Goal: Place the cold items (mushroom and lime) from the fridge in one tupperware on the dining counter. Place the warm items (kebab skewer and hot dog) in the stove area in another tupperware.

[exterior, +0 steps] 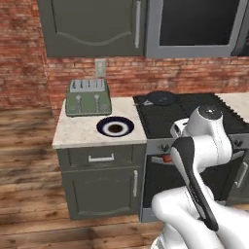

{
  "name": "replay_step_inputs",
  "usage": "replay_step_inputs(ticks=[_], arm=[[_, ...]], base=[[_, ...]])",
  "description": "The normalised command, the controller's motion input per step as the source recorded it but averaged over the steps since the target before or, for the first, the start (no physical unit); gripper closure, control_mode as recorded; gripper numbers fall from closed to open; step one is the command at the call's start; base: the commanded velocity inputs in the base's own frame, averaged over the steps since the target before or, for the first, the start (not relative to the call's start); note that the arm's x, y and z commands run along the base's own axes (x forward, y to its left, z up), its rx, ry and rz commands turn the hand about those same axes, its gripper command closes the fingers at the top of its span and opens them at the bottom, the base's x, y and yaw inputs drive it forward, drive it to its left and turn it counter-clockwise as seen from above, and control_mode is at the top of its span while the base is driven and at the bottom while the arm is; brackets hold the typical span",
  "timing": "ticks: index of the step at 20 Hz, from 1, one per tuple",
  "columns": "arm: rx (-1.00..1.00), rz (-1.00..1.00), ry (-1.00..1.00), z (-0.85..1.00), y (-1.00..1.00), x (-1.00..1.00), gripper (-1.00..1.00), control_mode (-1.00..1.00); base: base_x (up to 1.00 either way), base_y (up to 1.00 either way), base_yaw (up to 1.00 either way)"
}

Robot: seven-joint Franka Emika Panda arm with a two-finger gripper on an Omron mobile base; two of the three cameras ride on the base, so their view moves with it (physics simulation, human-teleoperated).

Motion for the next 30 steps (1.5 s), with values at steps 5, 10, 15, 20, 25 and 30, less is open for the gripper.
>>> replay_step_inputs(ticks=[5,10,15,20,25,30], arm=[[0.00,0.00,0.00,0.00,0.00,0.00,1.00,1.00],[0.00,0.00,0.00,0.00,0.00,0.00,1.00,1.00],[0.00,0.00,0.00,0.00,0.00,0.00,1.00,1.00],[0.00,0.00,0.00,0.00,0.00,0.00,1.00,1.00],[0.00,0.00,0.00,0.00,0.00,0.00,1.00,1.00],[0.00,0.00,0.00,0.00,0.00,0.00,1.00,1.00]], base=[[-0.60,-1.00,0.18],[-0.72,-0.99,0.07],[-0.83,-0.75,-0.11],[-0.85,-0.70,-0.20],[-0.96,-0.60,-0.13],[-1.00,-0.37,-0.08]])
